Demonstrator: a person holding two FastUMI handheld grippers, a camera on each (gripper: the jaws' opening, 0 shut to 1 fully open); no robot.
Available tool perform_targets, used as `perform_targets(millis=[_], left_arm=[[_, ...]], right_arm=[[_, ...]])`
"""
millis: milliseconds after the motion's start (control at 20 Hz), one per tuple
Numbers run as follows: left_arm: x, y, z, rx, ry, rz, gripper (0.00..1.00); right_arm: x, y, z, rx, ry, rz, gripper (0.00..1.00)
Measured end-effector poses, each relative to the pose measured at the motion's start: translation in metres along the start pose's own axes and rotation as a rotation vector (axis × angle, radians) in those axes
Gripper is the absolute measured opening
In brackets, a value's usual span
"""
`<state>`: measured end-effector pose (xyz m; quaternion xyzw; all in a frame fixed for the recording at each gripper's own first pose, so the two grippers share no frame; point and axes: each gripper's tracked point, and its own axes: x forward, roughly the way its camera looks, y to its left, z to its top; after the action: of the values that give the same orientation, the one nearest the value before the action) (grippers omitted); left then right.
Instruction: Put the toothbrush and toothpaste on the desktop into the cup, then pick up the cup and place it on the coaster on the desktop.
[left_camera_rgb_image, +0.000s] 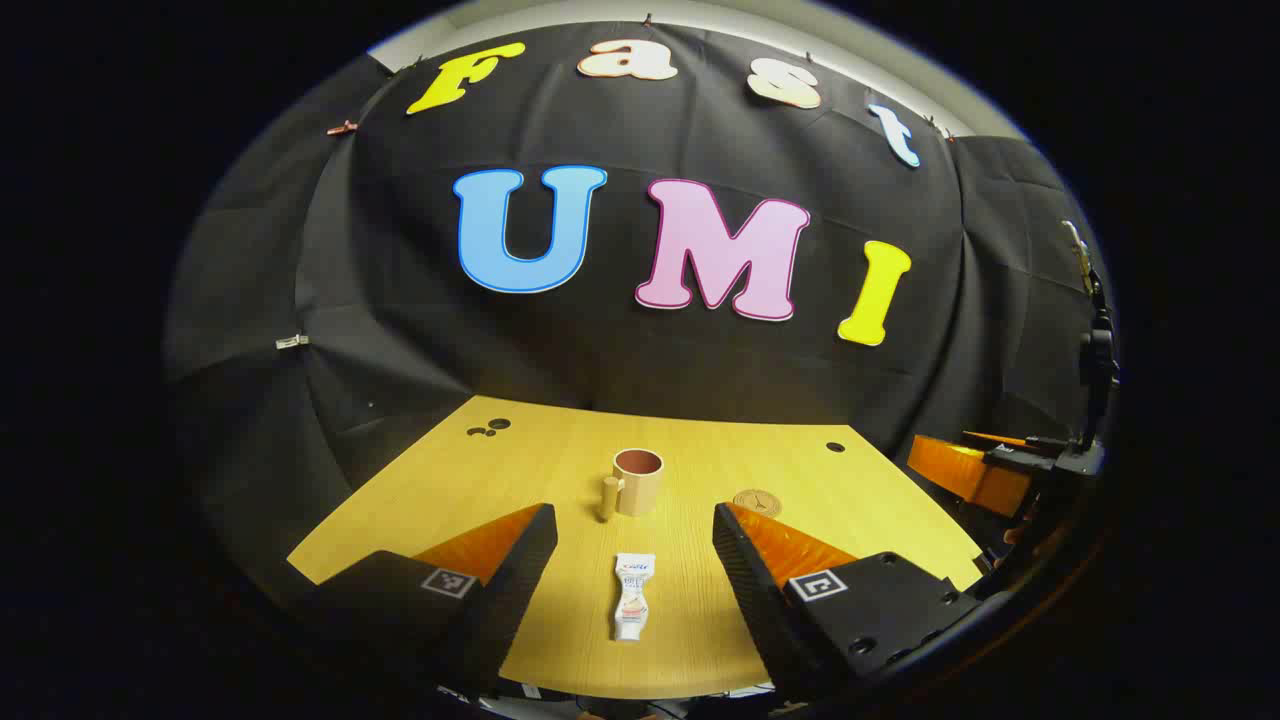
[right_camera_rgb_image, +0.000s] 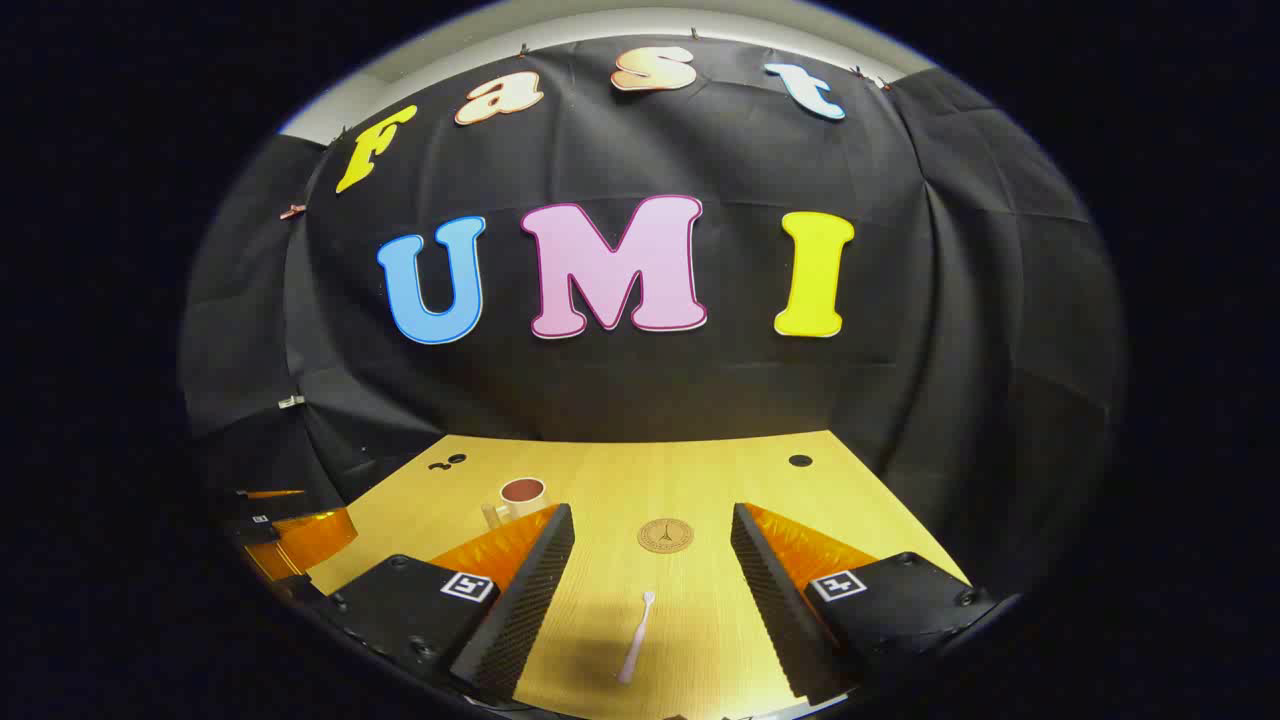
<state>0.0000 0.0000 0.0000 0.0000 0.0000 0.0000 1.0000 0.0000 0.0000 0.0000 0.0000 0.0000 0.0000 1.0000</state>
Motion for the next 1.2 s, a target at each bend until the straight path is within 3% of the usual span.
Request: perform_targets(millis=[50, 150, 200, 650, 1200], left_arm=[[0.003, 0.001, 0.001, 0.0, -0.001, -0.001, 0.97], [0.01, 0.005, 0.0, 0.004, 0.007, 0.011, 0.92], [0.013, 0.006, 0.0, 0.003, 0.014, 0.019, 0.97], [0.031, -0.003, -0.001, -0.001, 0.041, 0.017, 0.98], [0.051, -0.01, -0.003, 0.025, 0.08, -0.004, 0.97]], right_arm=[[0.004, -0.002, 0.002, -0.007, -0.001, -0.001, 0.97], [0.014, -0.002, 0.0, 0.004, 0.008, 0.005, 0.98], [0.018, 0.0, -0.004, 0.011, 0.019, 0.013, 0.98], [0.042, 0.001, -0.01, 0.004, 0.061, 0.065, 0.98], [0.056, -0.013, -0.011, 0.051, 0.076, 0.043, 0.98]])
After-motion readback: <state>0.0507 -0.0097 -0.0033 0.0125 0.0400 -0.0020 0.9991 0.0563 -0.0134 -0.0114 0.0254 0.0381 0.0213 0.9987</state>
